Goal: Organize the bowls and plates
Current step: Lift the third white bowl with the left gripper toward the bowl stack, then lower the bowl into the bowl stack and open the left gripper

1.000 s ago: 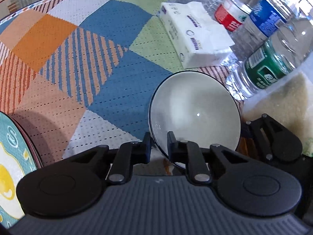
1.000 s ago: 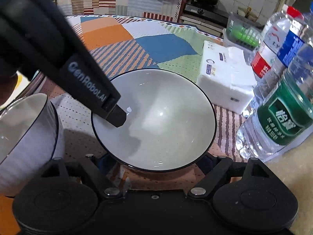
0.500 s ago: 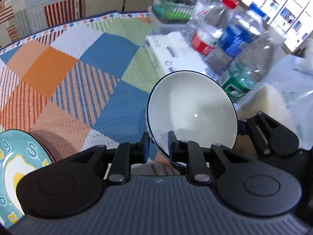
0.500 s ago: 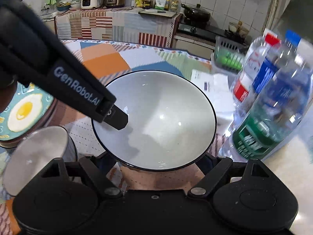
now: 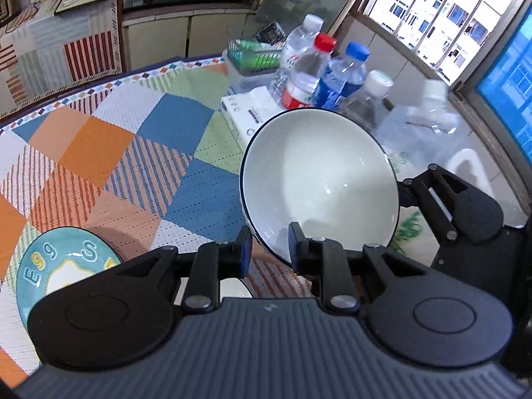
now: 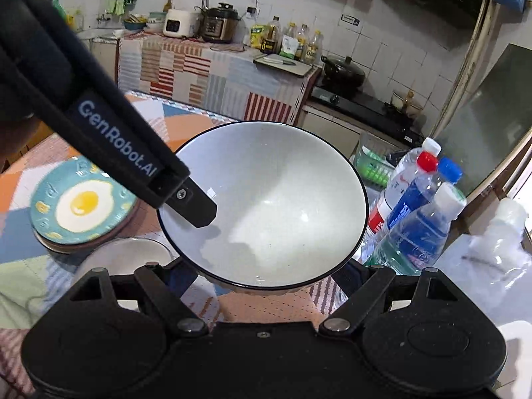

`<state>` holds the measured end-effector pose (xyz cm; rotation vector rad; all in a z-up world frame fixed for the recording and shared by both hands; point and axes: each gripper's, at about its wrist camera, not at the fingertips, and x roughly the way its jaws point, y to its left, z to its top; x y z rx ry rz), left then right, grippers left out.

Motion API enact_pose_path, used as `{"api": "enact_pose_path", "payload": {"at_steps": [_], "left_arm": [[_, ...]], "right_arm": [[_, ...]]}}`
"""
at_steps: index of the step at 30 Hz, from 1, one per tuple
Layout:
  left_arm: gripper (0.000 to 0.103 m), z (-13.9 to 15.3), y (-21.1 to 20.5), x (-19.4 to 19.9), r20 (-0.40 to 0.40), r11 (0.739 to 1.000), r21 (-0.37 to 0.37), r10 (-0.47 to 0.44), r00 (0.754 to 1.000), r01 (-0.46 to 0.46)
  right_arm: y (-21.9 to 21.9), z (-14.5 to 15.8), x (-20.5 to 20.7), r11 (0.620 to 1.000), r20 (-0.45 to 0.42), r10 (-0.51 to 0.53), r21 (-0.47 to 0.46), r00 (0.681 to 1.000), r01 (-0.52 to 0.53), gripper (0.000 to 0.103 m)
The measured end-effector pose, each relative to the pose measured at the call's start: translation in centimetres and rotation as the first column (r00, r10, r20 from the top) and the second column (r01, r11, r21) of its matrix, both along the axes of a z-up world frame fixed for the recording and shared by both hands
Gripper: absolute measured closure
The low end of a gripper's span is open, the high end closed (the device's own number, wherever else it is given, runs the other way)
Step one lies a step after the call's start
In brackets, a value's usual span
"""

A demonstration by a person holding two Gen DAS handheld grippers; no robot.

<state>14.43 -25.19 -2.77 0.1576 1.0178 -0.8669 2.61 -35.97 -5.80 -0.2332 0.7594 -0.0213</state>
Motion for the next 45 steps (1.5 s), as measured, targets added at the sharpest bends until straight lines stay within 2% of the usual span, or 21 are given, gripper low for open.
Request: {"api": "enact_pose_path", "payload": {"at_steps": [10,18,26,33,37,41,45], "left_arm": [[0.079,3.4,3.1,-2.9,0.065,1.000,0.002,-0.011,0.998,0.011],[0.079,3.3,6.1,-4.1,0.012,0.999,0.032,0.009,1.000,-0.009],[0.079,0.1,9.1,-3.9,-0.054,0.994,0.078,0.086,0.995,-0.082],[0.079,-4.0,10.1,-2.6,-0.108,0.982,0.132,0.147,0.983,-0.132],[0.079,-6.4,10.1,-1.9,-0.142,0.975,0.163,0.172,0.975,-0.149],[0.079,-8.3,9.9,-1.2,-0.167,0.969,0.179,0.201,0.965,-0.171],[0.079,-9.7,9.5,-0.9,-0.176,0.964,0.188,0.221,0.959,-0.188]], "right_arm": [[2.3,3.3,-1.8,0.999,0.032,0.037,-0.001,0.999,-0.037,0.014],[4.7,3.5,-2.9,0.997,0.001,0.076,0.020,0.997,-0.076,0.014],[6.5,1.0,-2.2,0.984,-0.047,0.163,0.080,0.986,-0.159,0.014],[7.4,-2.8,-0.6,0.964,-0.090,0.235,0.147,0.968,-0.220,0.014],[7.6,-4.9,0.1,0.953,-0.104,0.279,0.149,0.955,-0.263,0.014],[7.6,-6.3,0.9,0.951,-0.130,0.285,0.164,0.950,-0.263,0.015],[8.1,-6.9,1.1,0.956,-0.139,0.285,0.111,0.948,-0.271,0.015]]}}
